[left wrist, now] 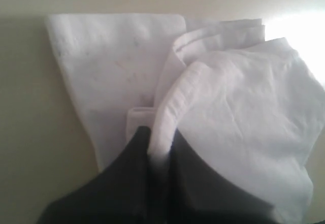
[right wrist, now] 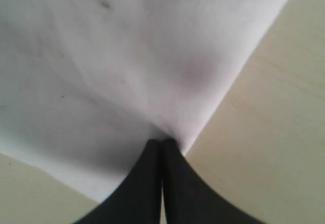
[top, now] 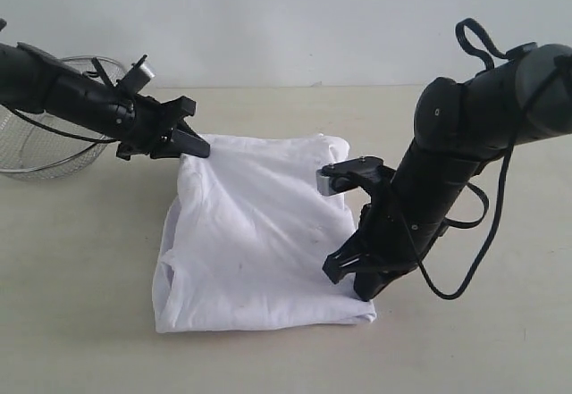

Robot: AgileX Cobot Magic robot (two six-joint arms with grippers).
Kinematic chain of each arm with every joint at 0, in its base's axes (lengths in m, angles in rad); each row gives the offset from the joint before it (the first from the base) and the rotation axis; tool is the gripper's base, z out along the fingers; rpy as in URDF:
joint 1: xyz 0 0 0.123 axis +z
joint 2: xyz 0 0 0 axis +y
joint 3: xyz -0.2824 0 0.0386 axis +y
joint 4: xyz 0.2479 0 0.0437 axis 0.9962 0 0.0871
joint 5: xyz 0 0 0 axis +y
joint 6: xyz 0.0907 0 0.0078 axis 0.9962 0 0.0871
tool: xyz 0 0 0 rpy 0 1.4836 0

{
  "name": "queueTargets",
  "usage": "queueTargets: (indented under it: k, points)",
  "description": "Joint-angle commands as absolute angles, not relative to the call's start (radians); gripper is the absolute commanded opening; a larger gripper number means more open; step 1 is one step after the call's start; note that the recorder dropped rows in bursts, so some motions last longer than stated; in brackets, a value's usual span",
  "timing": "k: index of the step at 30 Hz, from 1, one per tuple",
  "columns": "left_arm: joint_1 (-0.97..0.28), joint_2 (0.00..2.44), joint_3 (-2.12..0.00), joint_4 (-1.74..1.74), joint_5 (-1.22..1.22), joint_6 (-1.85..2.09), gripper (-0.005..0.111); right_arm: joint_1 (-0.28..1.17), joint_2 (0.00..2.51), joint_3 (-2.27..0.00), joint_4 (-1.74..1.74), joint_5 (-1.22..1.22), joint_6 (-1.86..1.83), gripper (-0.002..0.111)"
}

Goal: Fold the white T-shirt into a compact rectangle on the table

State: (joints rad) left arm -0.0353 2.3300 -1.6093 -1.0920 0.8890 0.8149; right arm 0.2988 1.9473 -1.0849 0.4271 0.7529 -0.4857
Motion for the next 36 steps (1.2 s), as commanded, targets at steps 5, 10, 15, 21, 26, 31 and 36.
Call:
queueTargets:
  k: [5,10,15,21,26,31,36]
  points:
    - [-0.035,2.320,-1.638,-1.065,0.859,0.829,0.005,0.302,1.905,-1.088,0.421,0.735,-0.506,0.000]
    - [-0.035,2.316,-1.707,-1.058,0.903,0.822,0.005,0.302,1.806,-1.141,0.421,0.712,-0.507,0.000]
    - [-0.044,2.316,-1.716,-1.037,0.918,0.822,0.008,0.302,1.794,-1.190,0.421,0.716,-0.507,0.000]
    - [-0.051,2.334,-1.716,-0.956,0.899,0.770,0.056,0.302,1.794,-1.189,0.409,0.725,-0.507,0.000]
    - [-0.051,2.332,-1.734,-0.930,0.861,0.746,0.066,0.302,1.794,-1.189,0.409,0.719,-0.510,0.000]
    - [-0.051,2.311,-1.797,-0.918,0.878,0.746,0.063,0.300,1.794,-1.189,0.387,0.664,-0.510,0.000]
    - [-0.050,2.270,-1.834,-0.860,1.030,0.685,0.032,0.296,1.812,-1.211,0.341,0.503,-0.510,0.000]
